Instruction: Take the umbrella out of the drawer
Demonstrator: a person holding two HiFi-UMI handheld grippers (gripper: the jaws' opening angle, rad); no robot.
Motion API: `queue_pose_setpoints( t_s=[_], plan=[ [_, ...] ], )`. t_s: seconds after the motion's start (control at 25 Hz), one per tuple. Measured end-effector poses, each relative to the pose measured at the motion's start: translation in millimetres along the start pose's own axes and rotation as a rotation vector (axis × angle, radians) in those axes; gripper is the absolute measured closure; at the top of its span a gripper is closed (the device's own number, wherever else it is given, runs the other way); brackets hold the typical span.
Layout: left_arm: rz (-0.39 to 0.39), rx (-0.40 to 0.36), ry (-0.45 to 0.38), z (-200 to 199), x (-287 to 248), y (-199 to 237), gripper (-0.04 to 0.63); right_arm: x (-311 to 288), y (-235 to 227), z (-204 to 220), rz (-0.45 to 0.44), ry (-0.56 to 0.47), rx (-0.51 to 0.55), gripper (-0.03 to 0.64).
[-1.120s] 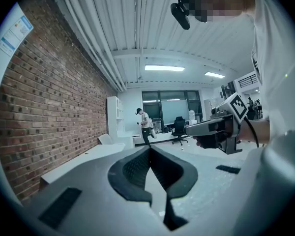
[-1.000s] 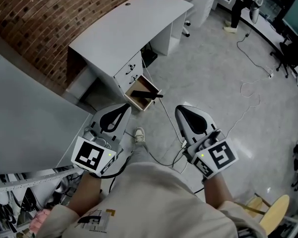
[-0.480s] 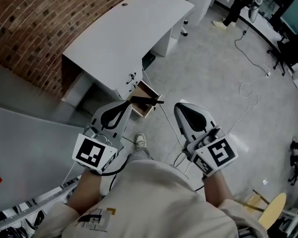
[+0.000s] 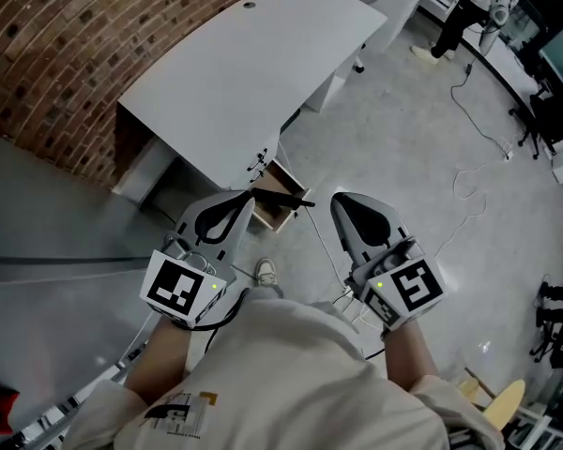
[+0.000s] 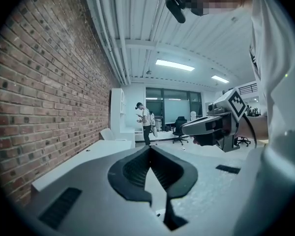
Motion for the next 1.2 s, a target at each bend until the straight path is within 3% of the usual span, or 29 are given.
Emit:
queue_pose_setpoints(
  t_s=[0.32, 0.64, 0.8, 1.2],
  plan=[
    [-0.007, 0.0, 0.009, 4.4, -22.8, 44.8, 0.588, -47.0, -21.5, -15.5, -0.004, 0.014, 0.017, 0.609],
    [-0.022, 0.032, 0.029, 7.0, -44.8, 54.7, 0.588, -55.8, -49.8, -18.2, 0.013, -0.026, -0.015, 0.609],
    [-0.036, 0.024, 0.074, 14.7, -59.5, 53.2, 0.588, -62.7, -67.4, -8.5, -0.032, 0.02, 0.0, 0.609],
    [-0.123, 0.008, 0.088, 22.9, -106.8, 58.3, 0.588, -94.5, -120.0, 28.2, -0.116, 0.179, 0.069, 0.609]
  ],
)
Point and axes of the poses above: the fingertips, and each gripper's own axes: x backward along the fingers, y to its left, z out of its underside, the point moved 9 cm from there along x, backward along the fingers, and after that the axes turned 8 degrees about y, right-handed, at the moved point
